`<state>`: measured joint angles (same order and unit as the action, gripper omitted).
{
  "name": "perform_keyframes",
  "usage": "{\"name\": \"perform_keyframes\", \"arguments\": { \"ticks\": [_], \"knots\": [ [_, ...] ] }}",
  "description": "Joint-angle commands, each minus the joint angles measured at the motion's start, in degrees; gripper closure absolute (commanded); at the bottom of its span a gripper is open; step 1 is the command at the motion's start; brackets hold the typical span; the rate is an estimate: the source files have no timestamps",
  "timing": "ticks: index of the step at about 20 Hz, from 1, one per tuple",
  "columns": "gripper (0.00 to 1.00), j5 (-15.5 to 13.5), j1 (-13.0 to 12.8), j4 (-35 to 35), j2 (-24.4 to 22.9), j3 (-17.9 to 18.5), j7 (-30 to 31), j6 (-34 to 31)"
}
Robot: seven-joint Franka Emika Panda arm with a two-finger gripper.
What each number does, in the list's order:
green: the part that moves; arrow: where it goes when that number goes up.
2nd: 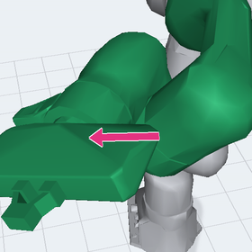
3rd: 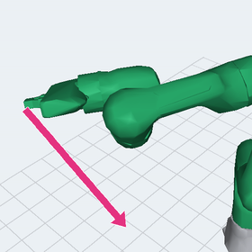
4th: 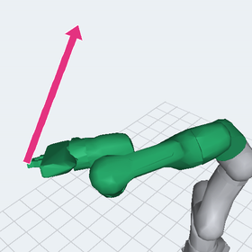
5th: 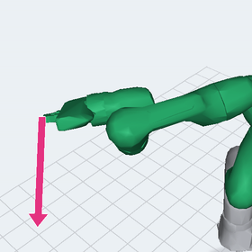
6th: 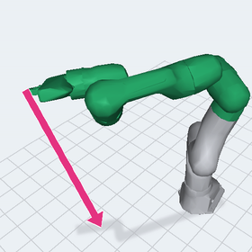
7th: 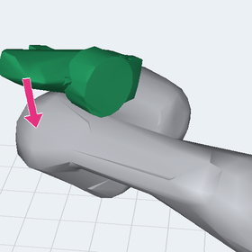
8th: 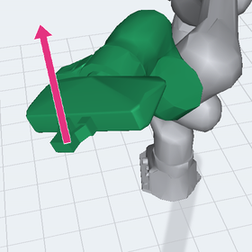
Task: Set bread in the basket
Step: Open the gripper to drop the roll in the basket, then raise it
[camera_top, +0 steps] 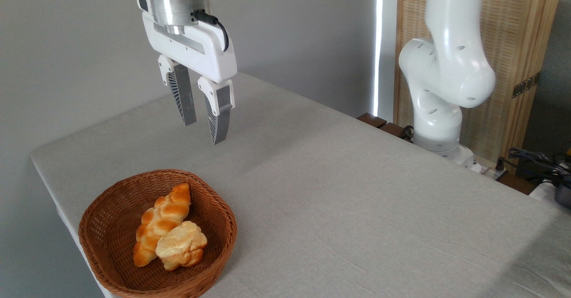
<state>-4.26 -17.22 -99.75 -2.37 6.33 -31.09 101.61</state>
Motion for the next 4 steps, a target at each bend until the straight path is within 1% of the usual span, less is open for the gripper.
{"name": "perform_keyframes", "arguments": {
  "ticks": [1, 4],
  "knots": [
    [0.0, -0.1, -0.1, 0.5, -0.1, 3.0, -5.6, -2.7],
    [0.0, -0.1, -0.1, 0.6, -0.7, 4.2, -6.2, -2.9]
  ]
}}
